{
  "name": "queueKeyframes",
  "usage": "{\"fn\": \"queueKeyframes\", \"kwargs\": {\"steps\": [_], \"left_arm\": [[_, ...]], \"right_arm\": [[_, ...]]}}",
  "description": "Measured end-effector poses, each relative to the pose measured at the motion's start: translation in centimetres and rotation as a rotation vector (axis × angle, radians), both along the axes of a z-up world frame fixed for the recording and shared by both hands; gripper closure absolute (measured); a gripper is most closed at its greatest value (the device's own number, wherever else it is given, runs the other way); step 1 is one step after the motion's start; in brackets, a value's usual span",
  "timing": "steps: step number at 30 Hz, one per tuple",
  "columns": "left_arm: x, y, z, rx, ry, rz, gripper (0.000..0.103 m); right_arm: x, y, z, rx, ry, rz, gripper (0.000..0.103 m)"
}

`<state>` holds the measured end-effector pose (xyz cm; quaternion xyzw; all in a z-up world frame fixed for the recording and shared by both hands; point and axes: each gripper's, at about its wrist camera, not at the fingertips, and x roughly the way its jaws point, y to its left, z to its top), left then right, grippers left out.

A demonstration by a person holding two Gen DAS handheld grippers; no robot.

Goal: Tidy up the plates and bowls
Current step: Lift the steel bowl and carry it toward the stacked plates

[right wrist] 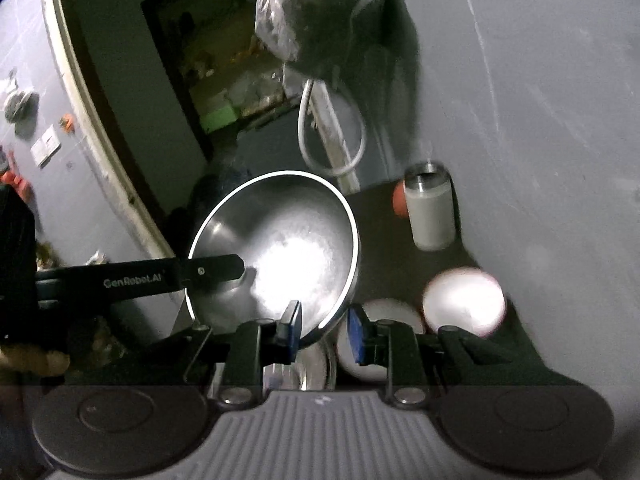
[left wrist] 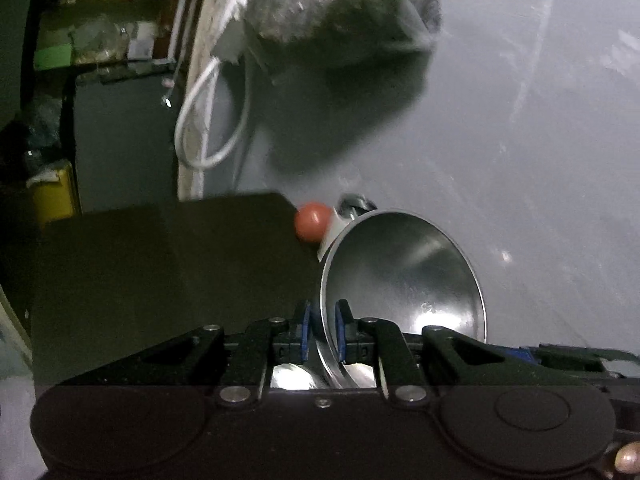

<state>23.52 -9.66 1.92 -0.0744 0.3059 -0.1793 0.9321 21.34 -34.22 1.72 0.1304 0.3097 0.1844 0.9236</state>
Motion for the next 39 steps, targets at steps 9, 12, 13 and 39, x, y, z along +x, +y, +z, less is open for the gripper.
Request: {"fn": "queueKeyframes", "kwargs": {"steps": [9, 12, 13, 39], "left_arm": [[-6.0, -1.0, -4.1, 0.034, 0.219, -0.053, 0.089], [-6.5, -1.4, -5.4, 0.048, 0.301, -0.08, 0.088], [-6.4, -1.4, -5.8, 0.048, 0.323, -0.088, 0.088], [-5.0, -3.3, -9.2, 0.148, 0.619, -0.11, 0.082]], "right_arm": [[-5.4, -1.5, -1.9, -0.044, 0.15, 0.09, 0.075], [-6.4, -2.0, -2.6, -0.066, 0.198, 0.11, 0.075], [-6.6, -2.2, -2.9, -0.07, 0.215, 0.111, 0.075], [-5.6, -2.9, -6.1, -0.065, 0.419, 0.143, 0.071]]}}
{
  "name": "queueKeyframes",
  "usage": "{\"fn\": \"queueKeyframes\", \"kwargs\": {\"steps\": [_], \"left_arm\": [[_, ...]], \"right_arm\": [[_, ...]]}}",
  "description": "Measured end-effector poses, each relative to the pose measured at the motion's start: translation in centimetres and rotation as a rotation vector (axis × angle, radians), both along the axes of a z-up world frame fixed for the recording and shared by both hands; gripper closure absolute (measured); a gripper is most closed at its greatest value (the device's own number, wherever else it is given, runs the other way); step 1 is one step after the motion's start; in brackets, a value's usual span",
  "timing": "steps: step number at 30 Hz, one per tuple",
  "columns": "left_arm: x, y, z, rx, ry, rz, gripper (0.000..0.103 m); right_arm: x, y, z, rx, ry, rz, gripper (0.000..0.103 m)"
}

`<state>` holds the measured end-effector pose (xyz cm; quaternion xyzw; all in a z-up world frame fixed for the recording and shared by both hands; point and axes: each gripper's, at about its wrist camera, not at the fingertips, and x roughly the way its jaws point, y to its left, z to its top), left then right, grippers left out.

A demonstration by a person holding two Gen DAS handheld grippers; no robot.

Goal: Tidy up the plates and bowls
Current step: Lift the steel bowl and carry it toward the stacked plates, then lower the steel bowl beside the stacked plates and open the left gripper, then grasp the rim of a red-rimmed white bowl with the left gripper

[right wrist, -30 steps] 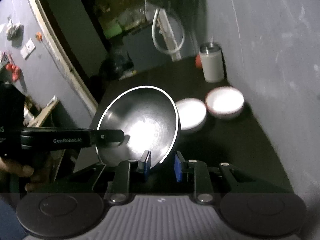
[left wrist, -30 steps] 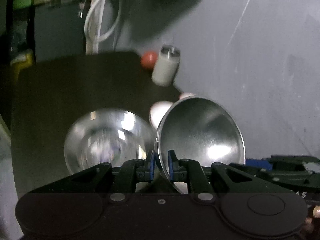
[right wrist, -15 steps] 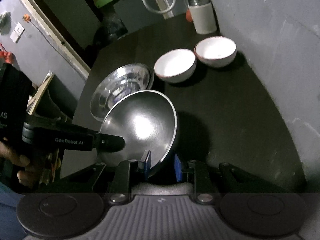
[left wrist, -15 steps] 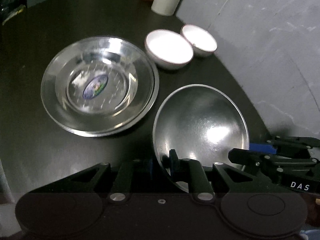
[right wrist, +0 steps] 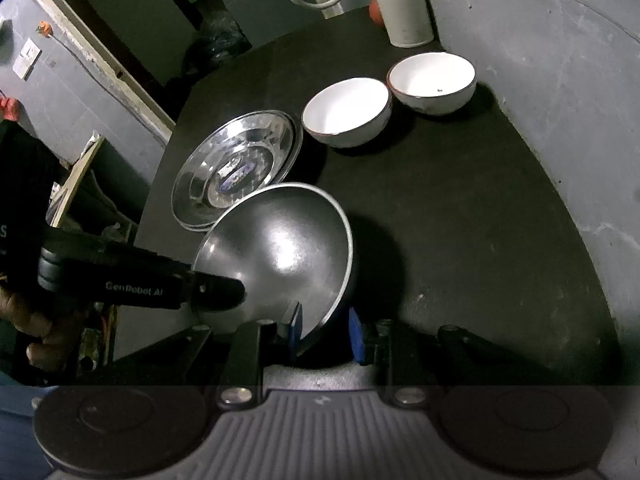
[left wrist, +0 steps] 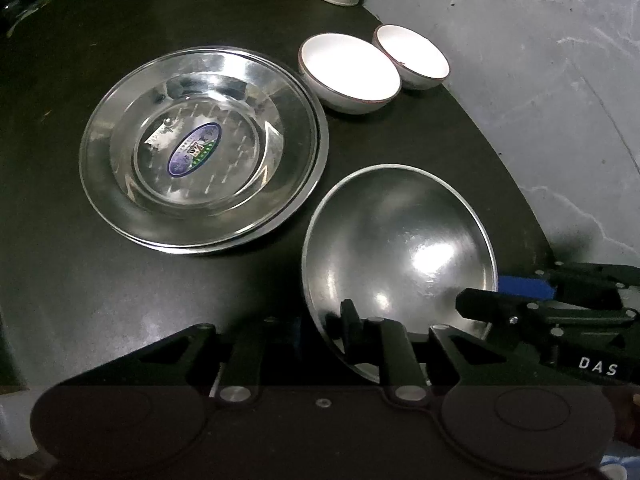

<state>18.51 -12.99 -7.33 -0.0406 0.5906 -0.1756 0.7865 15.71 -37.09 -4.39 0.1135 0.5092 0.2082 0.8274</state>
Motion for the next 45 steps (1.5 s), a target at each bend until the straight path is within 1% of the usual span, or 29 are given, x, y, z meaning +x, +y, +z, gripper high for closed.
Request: {"fn": "queueKeyframes", "kwargs": {"steps": [2, 3, 4, 7, 8, 9, 10, 11, 12, 13, 15, 16, 17, 18, 19, 20, 22, 25, 27, 29, 33, 36, 40, 43, 45], "left_arm": [[0.2, 0.2, 0.1, 0.008, -0.002, 0.015, 0.074], [0.2, 0.5, 0.2, 0.012, -0.001, 0.026, 0.072], [0.2, 0.8, 0.3, 0.013, 0.001, 0.036, 0.067], [0.1, 1.5, 1.0, 0.02, -0.002, 0.059, 0.06], [0.0, 1.8, 1.3, 0.028, -0.008, 0.066, 0.057], [0.0, 2.0, 1.8, 0.038, -0.021, 0.074, 0.055], [0.0, 2.2, 2.3, 0.052, -0.038, 0.082, 0.05], [0.0, 2.4, 2.8, 0.068, -0.056, 0.089, 0.044], [0.0, 2.6, 3.4, 0.086, -0.077, 0.1, 0.04], [0.2, 2.8, 3.9, 0.095, -0.096, 0.109, 0.035], [0.7, 2.9, 4.9, 0.094, -0.124, 0.118, 0.034], [1.0, 2.9, 5.3, 0.086, -0.142, 0.116, 0.029], [1.5, 2.9, 5.8, 0.077, -0.168, 0.114, 0.018], [1.9, 2.7, 6.0, 0.076, -0.194, 0.116, 0.014], [2.4, 2.4, 6.2, 0.084, -0.219, 0.122, 0.008], [3.1, 2.1, 6.4, 0.094, -0.243, 0.125, 0.005], [4.8, 1.6, 6.6, 0.099, -0.283, 0.114, 0.001], [7.4, 0.7, 6.6, 0.109, -0.306, 0.102, 0.001], [9.1, 0.4, 6.6, 0.112, -0.334, 0.073, 0.001], [10.7, -0.1, 6.4, 0.138, -0.358, 0.034, 0.001], [14.0, -2.0, 5.3, 0.195, -0.38, -0.059, 0.001], [15.7, -3.3, 4.2, 0.256, -0.376, -0.154, 0.001], [16.9, -4.7, 3.0, 0.328, -0.394, -0.262, 0.001], [17.7, -5.3, 2.4, 0.35, -0.394, -0.309, 0.001], [17.9, -5.1, 2.2, 0.339, -0.389, -0.323, 0.003]], "right_arm": [[0.0, -0.2, 0.2, -0.012, -0.007, -0.015, 0.067], [-0.1, -0.5, 0.3, -0.013, -0.008, -0.025, 0.059], [-0.2, -0.7, 0.4, -0.019, -0.01, -0.034, 0.056], [-0.4, -0.9, 0.8, -0.05, -0.03, -0.046, 0.051], [-0.4, -1.0, 1.0, -0.054, -0.038, -0.047, 0.045], [-0.5, -1.0, 1.2, -0.057, -0.049, -0.05, 0.04], [-0.5, -1.0, 1.4, -0.059, -0.058, -0.05, 0.037], [-0.4, -0.9, 1.6, -0.062, -0.066, -0.05, 0.029], [-0.3, -0.8, 1.7, -0.065, -0.077, -0.053, 0.021], [-0.2, -0.7, 1.9, -0.066, -0.088, -0.055, 0.018], [0.2, -0.6, 2.0, -0.059, -0.104, -0.064, 0.014], [0.4, -0.5, 2.1, -0.056, -0.112, -0.071, 0.012], [0.7, -0.5, 2.2, -0.05, -0.126, -0.083, 0.006], [1.0, -0.6, 2.3, -0.042, -0.144, -0.099, 0.002], [1.3, -0.7, 2.5, -0.035, -0.159, -0.116, 0.001], [1.6, -0.8, 2.6, -0.027, -0.171, -0.139, 0.0], [2.4, -1.1, 2.7, -0.018, -0.184, -0.192, 0.0], [3.6, -1.2, 2.5, -0.021, -0.172, -0.279, 0.0], [4.4, -1.2, 2.2, -0.022, -0.157, -0.317, 0.0], [5.1, -1.1, 1.8, -0.025, -0.145, -0.328, 0.0], [6.3, -1.0, 1.3, -0.041, -0.143, -0.357, 0.0], [7.4, -0.7, 0.8, -0.051, -0.151, -0.367, 0.0], [8.6, -0.1, 0.5, -0.059, -0.173, -0.356, 0.0], [9.6, 0.2, 0.2, -0.065, -0.185, -0.367, 0.0], [10.3, 0.2, 0.1, -0.058, -0.189, -0.377, 0.0]]}}
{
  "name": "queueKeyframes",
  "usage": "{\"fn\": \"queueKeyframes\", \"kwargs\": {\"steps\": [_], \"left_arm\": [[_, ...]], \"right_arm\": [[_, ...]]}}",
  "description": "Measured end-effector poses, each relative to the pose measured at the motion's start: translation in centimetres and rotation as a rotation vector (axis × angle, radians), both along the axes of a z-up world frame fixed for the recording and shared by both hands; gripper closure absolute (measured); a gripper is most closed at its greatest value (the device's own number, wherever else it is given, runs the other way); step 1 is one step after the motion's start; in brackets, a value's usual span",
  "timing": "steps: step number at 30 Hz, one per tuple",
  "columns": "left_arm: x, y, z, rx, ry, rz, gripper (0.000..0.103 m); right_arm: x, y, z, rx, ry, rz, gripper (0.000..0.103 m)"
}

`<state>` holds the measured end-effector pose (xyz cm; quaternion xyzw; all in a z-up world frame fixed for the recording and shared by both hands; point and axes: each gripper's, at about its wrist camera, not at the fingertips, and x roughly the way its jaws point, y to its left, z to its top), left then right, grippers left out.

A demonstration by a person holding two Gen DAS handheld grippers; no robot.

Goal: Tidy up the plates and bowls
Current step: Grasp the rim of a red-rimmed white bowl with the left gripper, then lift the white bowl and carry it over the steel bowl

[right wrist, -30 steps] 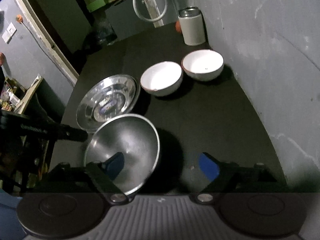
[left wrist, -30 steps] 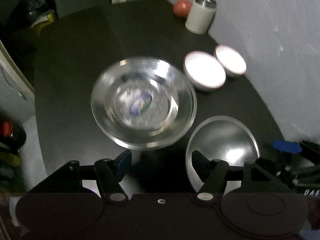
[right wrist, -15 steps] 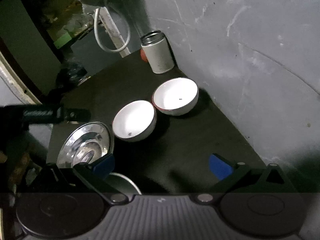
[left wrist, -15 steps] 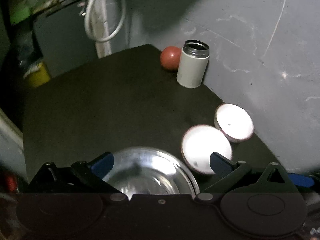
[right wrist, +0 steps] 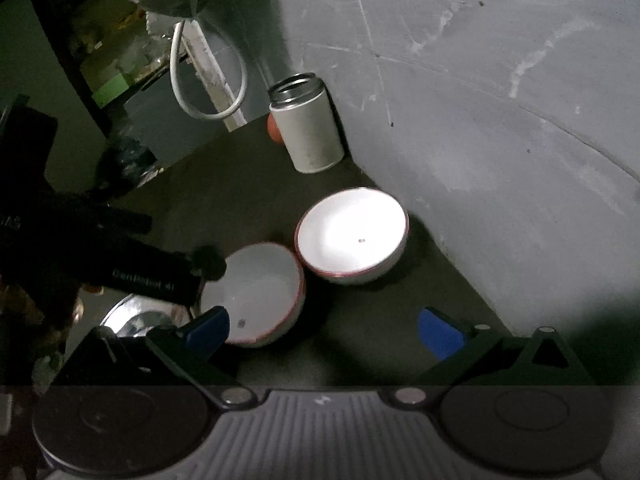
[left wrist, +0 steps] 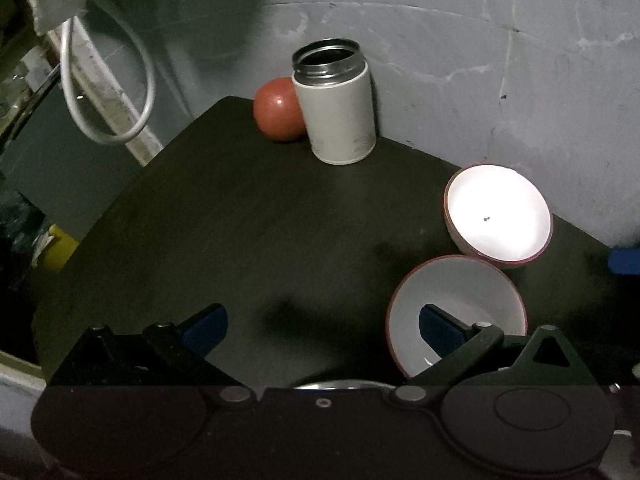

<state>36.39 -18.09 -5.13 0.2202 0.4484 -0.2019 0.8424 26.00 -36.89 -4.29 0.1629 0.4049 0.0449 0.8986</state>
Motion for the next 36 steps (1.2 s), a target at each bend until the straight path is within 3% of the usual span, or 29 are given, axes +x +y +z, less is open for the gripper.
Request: {"fn": "queueKeyframes", "kwargs": {"steps": [4, 15, 20, 25, 32, 36], "left_arm": [[0.8, 0.3, -0.6, -0.009, 0.038, 0.004, 0.01], [1.4, 0.4, -1.7, -0.058, 0.13, 0.005, 0.039], [1.4, 0.0, -1.8, -0.105, 0.172, -0.024, 0.065], [1.5, -0.2, -2.0, -0.121, 0.22, -0.002, 0.068], [0.4, -0.7, -2.4, -0.145, 0.239, -0.009, 0.086], [0.1, -0.3, -2.1, -0.16, 0.236, 0.018, 0.092]], "right_arm": [[1.4, 0.1, -0.5, 0.031, 0.004, -0.018, 0.001], [2.5, 1.0, -1.6, 0.034, 0.049, 0.007, 0.027], [2.6, 1.2, -2.0, 0.048, 0.065, 0.021, 0.042], [2.8, 1.3, -2.3, 0.085, 0.091, 0.037, 0.05], [3.0, 1.4, -2.5, 0.152, 0.114, 0.037, 0.077], [3.1, 1.5, -2.5, 0.154, 0.127, 0.018, 0.081]]}}
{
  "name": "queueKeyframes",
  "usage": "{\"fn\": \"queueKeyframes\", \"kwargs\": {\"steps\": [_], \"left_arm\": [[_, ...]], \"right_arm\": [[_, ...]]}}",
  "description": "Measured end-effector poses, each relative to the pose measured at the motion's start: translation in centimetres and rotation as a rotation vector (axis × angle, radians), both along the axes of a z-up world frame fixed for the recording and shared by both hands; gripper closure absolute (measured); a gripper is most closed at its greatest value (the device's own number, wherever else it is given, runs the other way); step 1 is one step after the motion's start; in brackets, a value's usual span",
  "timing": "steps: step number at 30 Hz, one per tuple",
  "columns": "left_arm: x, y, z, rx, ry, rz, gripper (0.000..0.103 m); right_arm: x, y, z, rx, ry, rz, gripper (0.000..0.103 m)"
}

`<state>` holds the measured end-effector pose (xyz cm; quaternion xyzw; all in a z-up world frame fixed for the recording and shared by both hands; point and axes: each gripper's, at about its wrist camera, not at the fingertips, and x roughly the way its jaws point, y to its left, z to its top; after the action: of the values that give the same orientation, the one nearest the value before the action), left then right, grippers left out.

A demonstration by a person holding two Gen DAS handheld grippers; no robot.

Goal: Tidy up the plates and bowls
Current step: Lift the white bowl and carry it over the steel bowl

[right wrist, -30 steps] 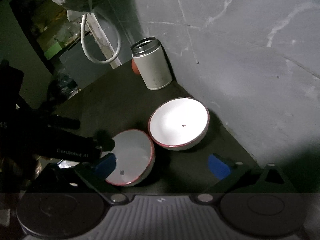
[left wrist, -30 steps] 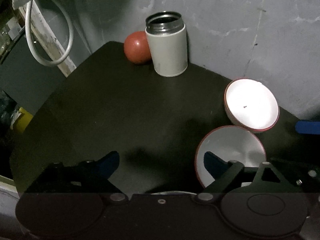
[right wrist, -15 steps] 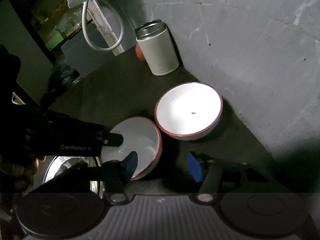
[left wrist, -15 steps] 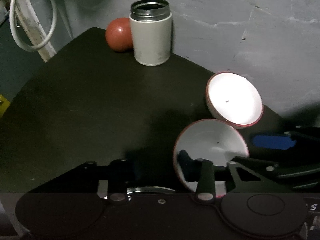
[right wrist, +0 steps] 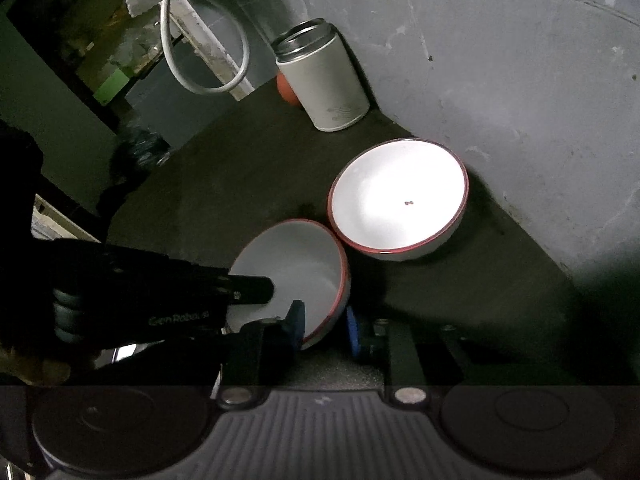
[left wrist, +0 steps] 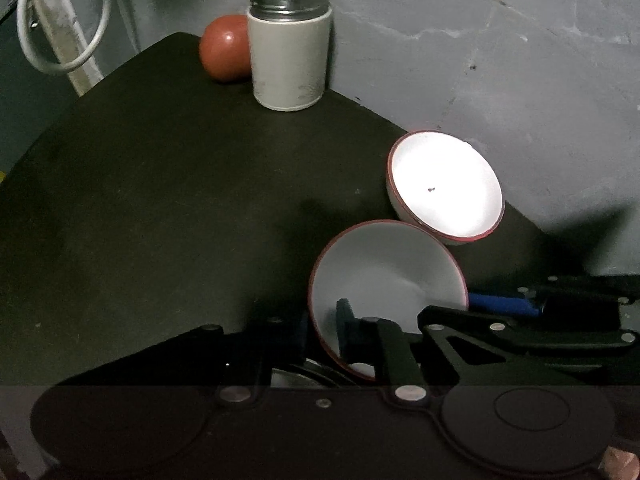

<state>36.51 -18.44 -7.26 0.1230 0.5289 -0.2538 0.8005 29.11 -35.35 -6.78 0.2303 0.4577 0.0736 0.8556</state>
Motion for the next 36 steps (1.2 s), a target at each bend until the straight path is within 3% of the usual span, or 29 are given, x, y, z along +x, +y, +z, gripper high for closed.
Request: {"fn": "queueKeyframes", "kwargs": {"steps": [4, 10, 19, 25, 36], "left_arm": [[-0.9, 0.5, 1.2, -0.026, -0.028, 0.023, 0.096], [-2.8, 1.9, 3.9, -0.078, -0.086, 0.069, 0.097], [-8.0, 4.3, 7.2, -0.175, -0.112, 0.138, 0.097], [-11.7, 5.8, 6.3, -0.25, -0.033, 0.234, 0.097], [-17.0, 5.6, 3.3, -0.25, 0.129, 0.253, 0.092]], "right_arm": [[-0.4, -0.3, 0.3, 0.034, 0.009, -0.012, 0.083], [-1.8, -0.5, 2.3, 0.051, -0.053, 0.0, 0.083], [-5.5, -0.9, 5.0, 0.087, -0.09, 0.113, 0.083], [-8.4, -1.1, 5.6, 0.085, -0.071, 0.195, 0.083], [-11.9, -1.6, 4.9, 0.055, 0.008, 0.3, 0.082]]}}
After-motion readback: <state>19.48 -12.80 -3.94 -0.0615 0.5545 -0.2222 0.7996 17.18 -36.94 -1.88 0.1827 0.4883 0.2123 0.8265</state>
